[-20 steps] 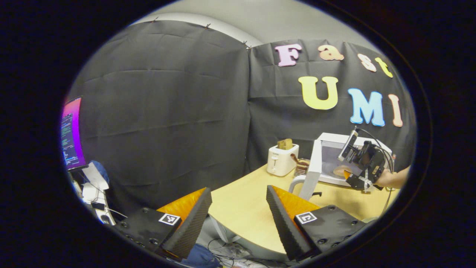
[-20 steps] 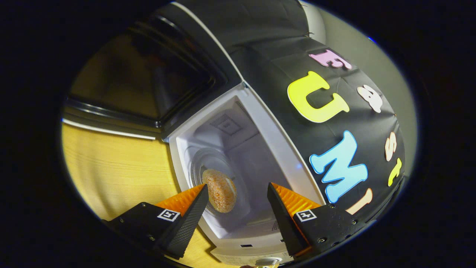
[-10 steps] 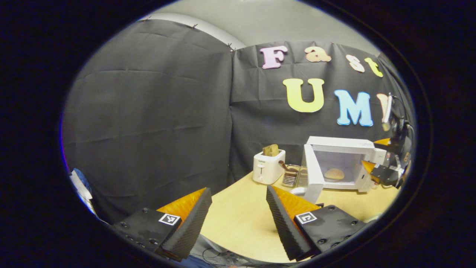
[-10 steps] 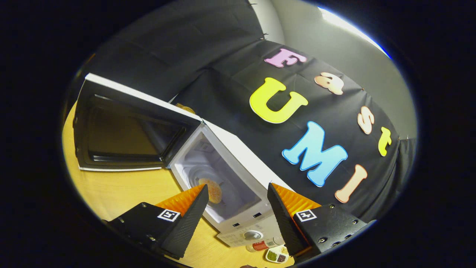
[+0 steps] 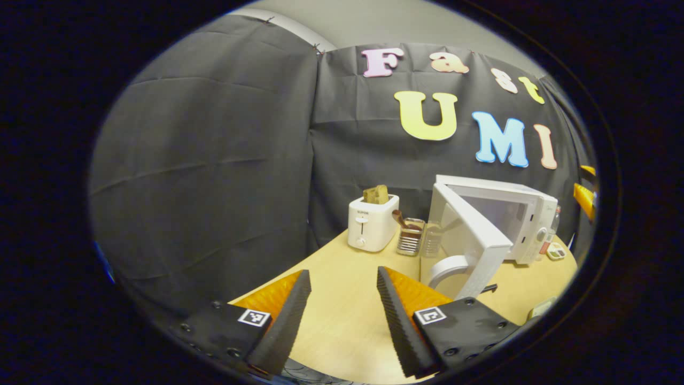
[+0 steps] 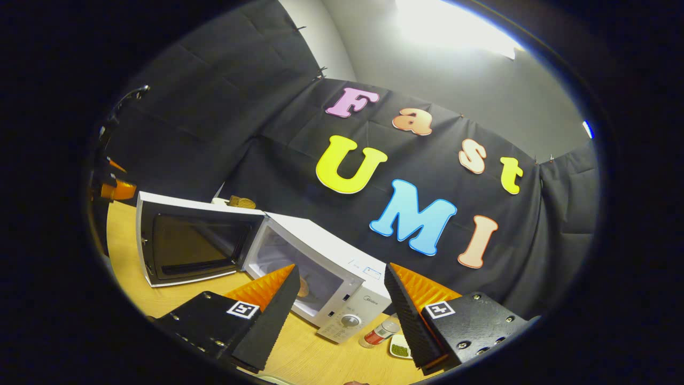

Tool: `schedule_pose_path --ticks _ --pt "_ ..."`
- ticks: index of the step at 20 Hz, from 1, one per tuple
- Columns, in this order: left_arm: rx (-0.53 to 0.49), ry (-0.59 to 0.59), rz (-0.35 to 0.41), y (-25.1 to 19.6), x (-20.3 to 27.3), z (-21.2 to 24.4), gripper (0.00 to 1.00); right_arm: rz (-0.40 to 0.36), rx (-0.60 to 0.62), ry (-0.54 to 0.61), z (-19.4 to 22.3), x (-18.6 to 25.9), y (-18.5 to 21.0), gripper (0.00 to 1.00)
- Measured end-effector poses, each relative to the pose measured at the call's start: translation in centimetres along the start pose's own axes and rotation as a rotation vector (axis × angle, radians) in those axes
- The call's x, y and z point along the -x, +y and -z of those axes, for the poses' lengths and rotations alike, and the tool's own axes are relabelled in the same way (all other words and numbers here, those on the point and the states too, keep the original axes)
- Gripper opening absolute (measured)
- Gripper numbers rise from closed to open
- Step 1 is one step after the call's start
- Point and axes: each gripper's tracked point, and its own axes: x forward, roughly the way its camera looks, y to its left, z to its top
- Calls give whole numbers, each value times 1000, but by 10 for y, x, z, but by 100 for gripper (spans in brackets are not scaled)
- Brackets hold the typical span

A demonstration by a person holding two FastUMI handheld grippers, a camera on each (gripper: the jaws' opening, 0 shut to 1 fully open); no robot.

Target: Open the microwave oven with the left hand, put the food in, and close the microwave oven.

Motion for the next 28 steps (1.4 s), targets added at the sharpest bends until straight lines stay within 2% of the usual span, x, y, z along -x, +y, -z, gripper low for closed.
schedule_pose_path --ticks 1,3,4,6,7,8,9,12,15,18,28 --pt "-3 12 10 -4 -6 5 77 23 -4 2 -3 2 -9 97" --pt "4 56 60 -21 -14 20 53 72 2 7 -6 10 -28 96" --pt "9 77 88 -29 -20 26 31 88 -2 11 -7 13 -34 97" --pt "4 104 136 -46 -22 34 16 110 -18 25 -2 17 -42 97" --pt "-21 107 118 -48 -24 37 14 118 -28 37 1 21 -45 97" --pt "-64 103 95 -46 -5 34 10 120 -37 50 4 22 -48 97" --pt "-78 96 117 -60 -22 34 6 121 -45 60 7 23 -50 97" --pt "-106 89 136 -76 -17 31 7 119 -56 76 13 27 -57 97" --pt "-57 106 159 -95 -13 35 7 125 -61 80 18 31 -68 97" --pt "-52 112 177 -119 -9 33 7 129 -73 91 25 30 -78 97" --pt "-137 70 318 -216 -9 4 8 152 -69 102 42 33 -115 97"
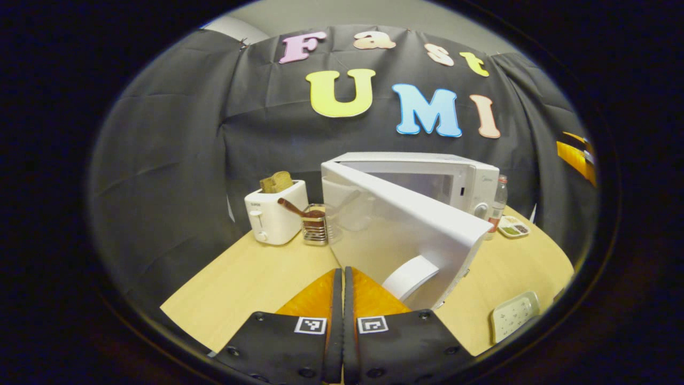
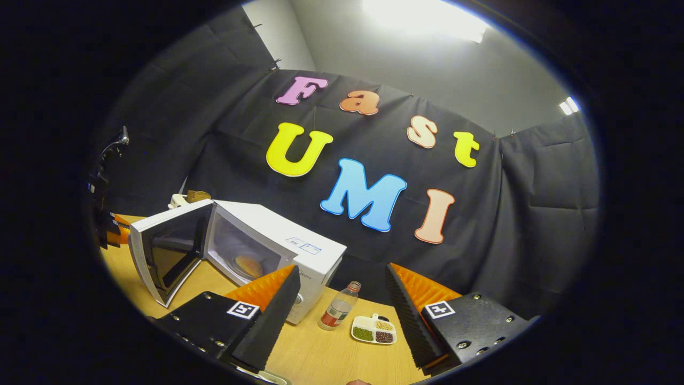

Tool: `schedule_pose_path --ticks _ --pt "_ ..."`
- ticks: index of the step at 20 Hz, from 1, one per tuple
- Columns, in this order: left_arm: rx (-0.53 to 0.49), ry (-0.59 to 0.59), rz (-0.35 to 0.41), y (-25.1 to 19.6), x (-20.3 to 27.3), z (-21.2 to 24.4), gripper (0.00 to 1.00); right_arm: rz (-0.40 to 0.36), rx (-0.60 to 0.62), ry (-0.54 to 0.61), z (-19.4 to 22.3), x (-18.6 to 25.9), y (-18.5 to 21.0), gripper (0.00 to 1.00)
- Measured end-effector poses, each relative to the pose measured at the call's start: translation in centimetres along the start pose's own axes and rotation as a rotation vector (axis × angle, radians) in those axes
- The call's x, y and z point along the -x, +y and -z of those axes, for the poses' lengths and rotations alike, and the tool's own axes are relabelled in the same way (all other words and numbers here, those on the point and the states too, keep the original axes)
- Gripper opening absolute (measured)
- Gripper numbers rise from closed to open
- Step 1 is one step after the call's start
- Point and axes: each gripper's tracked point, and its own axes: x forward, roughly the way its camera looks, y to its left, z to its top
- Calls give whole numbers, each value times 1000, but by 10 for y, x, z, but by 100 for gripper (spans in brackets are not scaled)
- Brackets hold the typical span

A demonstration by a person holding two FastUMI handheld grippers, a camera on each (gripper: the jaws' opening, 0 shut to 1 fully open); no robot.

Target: Open the microwave oven with the left hand, put the food in, and close the microwave oven.

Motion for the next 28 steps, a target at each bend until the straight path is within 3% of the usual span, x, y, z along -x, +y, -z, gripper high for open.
schedule_pose_path --ticks 14,22,28 --pt "-77 -10 150 -97 -37 -37 7 92 -16 38 21 19 -67 97" --pt "-114 -33 239 -152 -70 -64 7 118 -44 95 48 34 -86 97" --pt "-68 -33 288 -187 -109 -82 7 137 -41 121 58 37 -100 97"
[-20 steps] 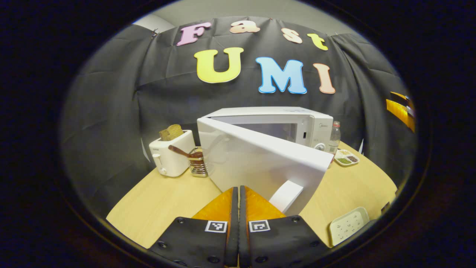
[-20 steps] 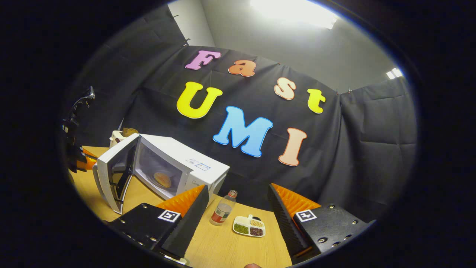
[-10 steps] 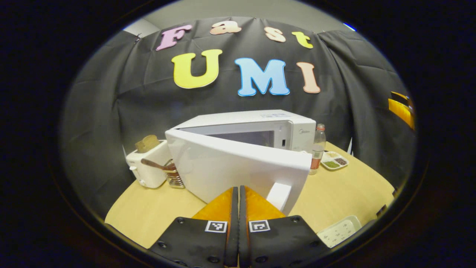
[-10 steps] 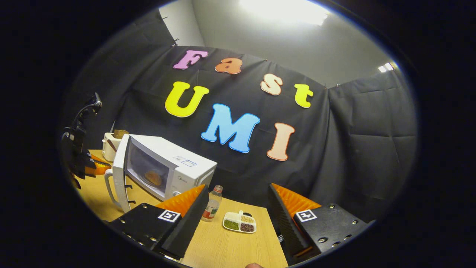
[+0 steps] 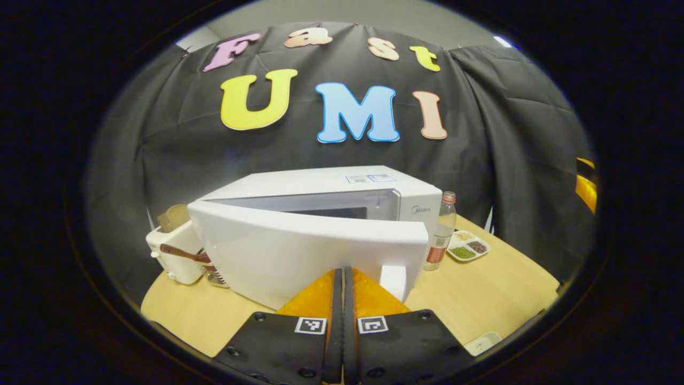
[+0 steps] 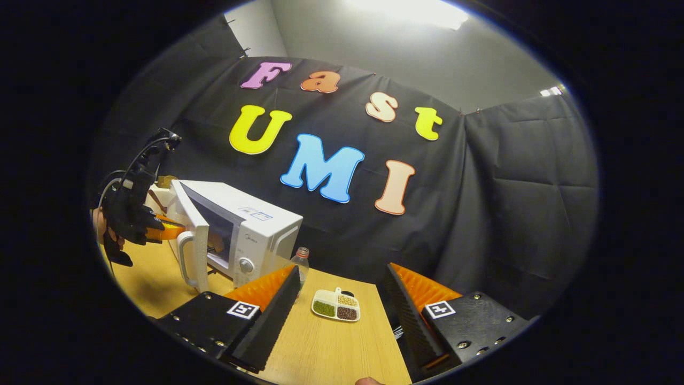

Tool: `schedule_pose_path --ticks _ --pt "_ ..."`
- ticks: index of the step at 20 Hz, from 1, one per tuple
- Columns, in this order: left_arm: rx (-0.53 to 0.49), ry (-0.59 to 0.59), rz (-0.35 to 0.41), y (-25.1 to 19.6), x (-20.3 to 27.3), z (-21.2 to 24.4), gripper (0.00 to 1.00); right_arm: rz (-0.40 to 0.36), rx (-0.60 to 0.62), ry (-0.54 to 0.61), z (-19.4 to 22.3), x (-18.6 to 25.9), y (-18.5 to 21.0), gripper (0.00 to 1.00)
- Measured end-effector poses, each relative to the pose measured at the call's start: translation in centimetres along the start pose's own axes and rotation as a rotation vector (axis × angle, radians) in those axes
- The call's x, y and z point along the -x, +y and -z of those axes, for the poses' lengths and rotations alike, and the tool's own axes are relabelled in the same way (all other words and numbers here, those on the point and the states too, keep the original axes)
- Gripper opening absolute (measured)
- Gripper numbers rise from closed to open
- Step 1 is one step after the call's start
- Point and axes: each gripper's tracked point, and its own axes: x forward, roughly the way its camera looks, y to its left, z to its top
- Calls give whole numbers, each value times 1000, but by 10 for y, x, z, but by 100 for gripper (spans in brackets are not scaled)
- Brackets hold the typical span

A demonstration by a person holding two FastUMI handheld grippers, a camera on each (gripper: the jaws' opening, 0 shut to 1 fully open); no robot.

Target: Open the microwave oven with the left hand, put the food in, and close the microwave oven.

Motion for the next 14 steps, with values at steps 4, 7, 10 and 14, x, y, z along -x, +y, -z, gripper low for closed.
schedule_pose_path --ticks 4,7,10,14 --pt "23 0 8 -7 -28 -9 7 32 10 1 3 4 -17 97" --pt "47 -2 4 -10 -51 -14 7 58 -1 16 10 6 -31 97" --pt "69 -3 -2 -12 -71 -19 7 71 -4 31 17 7 -39 97" --pt "110 1 -16 -12 -88 -26 7 64 10 44 23 6 -43 97"
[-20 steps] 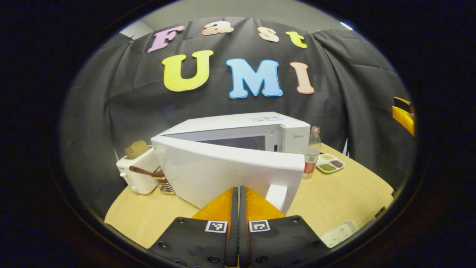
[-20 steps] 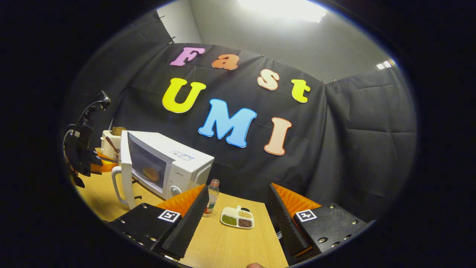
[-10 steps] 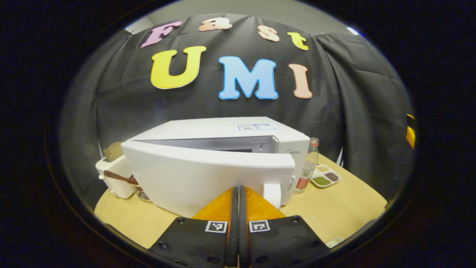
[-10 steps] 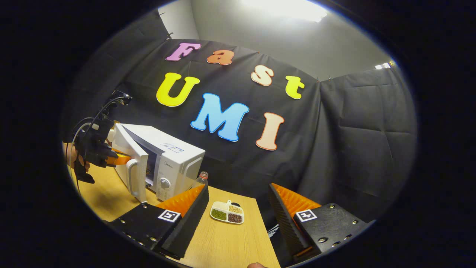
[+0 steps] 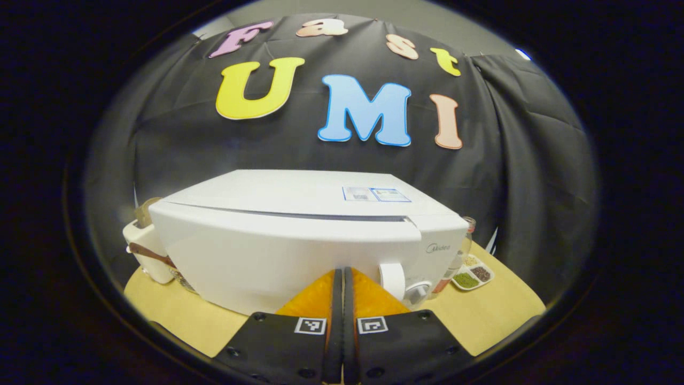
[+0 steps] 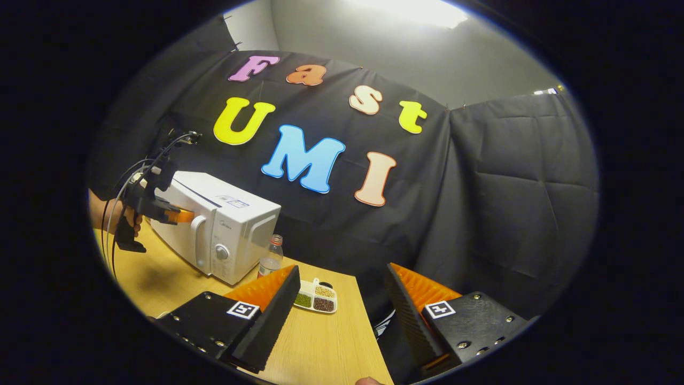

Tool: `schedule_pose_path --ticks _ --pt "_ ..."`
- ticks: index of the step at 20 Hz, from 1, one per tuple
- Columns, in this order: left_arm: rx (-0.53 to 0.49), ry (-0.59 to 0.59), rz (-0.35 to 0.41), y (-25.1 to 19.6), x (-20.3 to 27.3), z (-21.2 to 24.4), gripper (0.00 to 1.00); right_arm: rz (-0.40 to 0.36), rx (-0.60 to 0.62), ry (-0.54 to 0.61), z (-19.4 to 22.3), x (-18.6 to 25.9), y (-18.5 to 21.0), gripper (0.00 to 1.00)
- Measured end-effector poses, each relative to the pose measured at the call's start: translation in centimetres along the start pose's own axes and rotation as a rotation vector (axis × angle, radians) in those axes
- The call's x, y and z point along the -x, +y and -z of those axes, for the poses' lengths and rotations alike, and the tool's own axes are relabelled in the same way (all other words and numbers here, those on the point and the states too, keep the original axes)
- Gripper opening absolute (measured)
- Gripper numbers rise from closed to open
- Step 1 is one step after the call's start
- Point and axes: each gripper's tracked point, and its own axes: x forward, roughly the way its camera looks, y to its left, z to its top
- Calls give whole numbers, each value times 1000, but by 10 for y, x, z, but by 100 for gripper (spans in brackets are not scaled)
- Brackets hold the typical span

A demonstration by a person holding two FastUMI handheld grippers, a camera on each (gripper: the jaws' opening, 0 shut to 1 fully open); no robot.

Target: Open the microwave oven with the left hand, put the food in, and close the microwave oven.

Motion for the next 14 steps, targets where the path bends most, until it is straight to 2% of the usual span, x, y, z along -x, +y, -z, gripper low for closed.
schedule_pose_path --ticks 4,5,7,8,11,14 --pt "41 -21 0 0 -3 -1 7 -26 -6 -5 -1 -4 1 97" --pt "29 -37 -8 -2 -7 -5 7 -33 -9 -10 -2 -5 2 97" --pt "2 16 -48 2 -12 1 7 -55 -21 -15 -5 -7 9 97" --pt "2 2 -37 1 -11 -3 8 -63 -28 -16 -5 -8 11 97" --pt "-4 -31 -23 -5 13 -19 7 -108 -70 -23 -11 -10 28 97" --pt "-22 -113 6 -11 59 -47 7 -129 -112 -43 -24 -11 38 97"
